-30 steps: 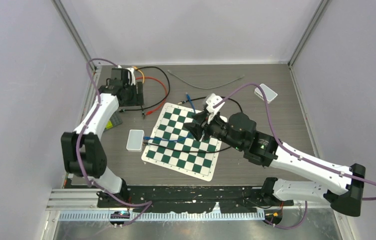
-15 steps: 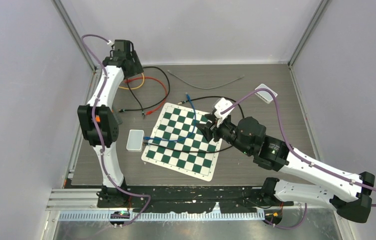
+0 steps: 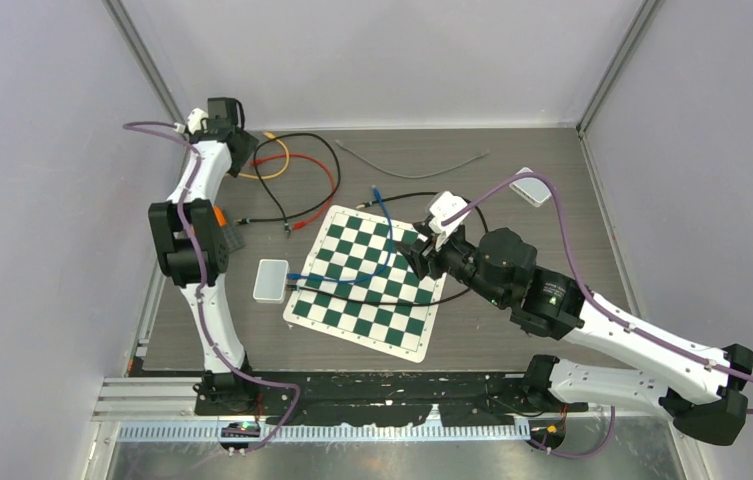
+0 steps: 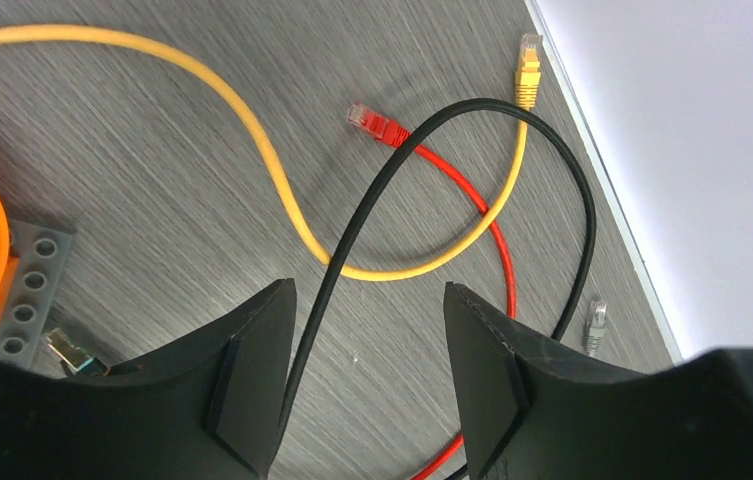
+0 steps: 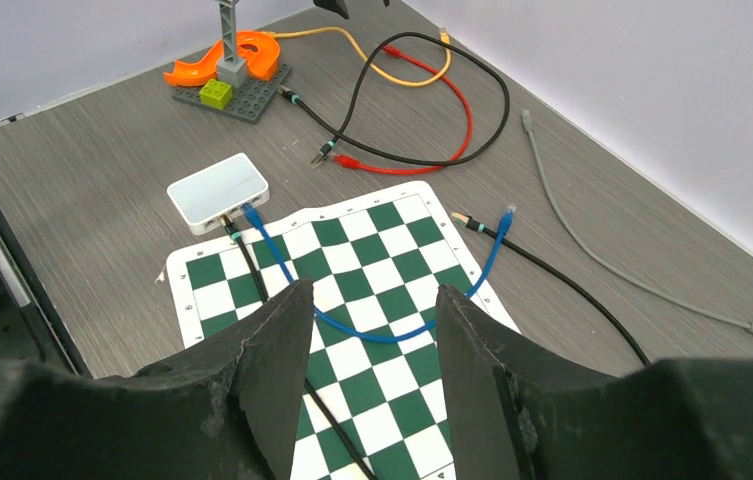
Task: Insert the plug into the switch port
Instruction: Pick up the connector from the center of the board.
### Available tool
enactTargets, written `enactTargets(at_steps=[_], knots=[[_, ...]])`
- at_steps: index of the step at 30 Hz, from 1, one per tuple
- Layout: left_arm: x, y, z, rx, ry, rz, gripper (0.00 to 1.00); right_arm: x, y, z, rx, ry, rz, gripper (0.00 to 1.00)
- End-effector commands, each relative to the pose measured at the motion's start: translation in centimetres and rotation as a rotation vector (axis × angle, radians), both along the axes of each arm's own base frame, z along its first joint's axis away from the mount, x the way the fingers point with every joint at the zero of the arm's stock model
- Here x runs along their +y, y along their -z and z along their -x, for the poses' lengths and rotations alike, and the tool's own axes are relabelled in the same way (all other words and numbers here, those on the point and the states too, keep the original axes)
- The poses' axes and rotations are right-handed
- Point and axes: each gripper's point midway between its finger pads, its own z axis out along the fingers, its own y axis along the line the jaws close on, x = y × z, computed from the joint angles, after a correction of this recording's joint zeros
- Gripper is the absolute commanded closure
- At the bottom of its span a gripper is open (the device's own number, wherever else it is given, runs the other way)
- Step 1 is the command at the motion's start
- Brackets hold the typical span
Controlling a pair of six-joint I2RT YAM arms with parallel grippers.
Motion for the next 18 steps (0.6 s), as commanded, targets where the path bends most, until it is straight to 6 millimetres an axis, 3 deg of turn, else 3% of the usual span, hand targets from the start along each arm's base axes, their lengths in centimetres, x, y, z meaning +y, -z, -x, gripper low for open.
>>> enactTargets(at_steps=[1, 5, 11, 18], knots=[[1.0, -0.6, -1.3, -0.081, -0.125, 0.027, 0.43, -0.6, -2.8, -0.5, -0.051, 0.03, -0.04, 0.45], [0.9, 1.5, -1.6, -0.052, -0.127, 0.059, 0.46, -0.7, -2.9, -0.8, -0.05, 0.034, -0.04, 0.45], [2.6, 3.4, -0.2, -0.013, -0.209, 0.025, 0.47, -0.4, -3.2, -1.1, -0.05, 0.03, -0.046, 0.45], [3.3, 5.5, -1.2, -0.026, -0.239, 0.106, 0.49, -0.2, -4.0, -1.4, -0.055, 0.02, -0.059, 0.45]])
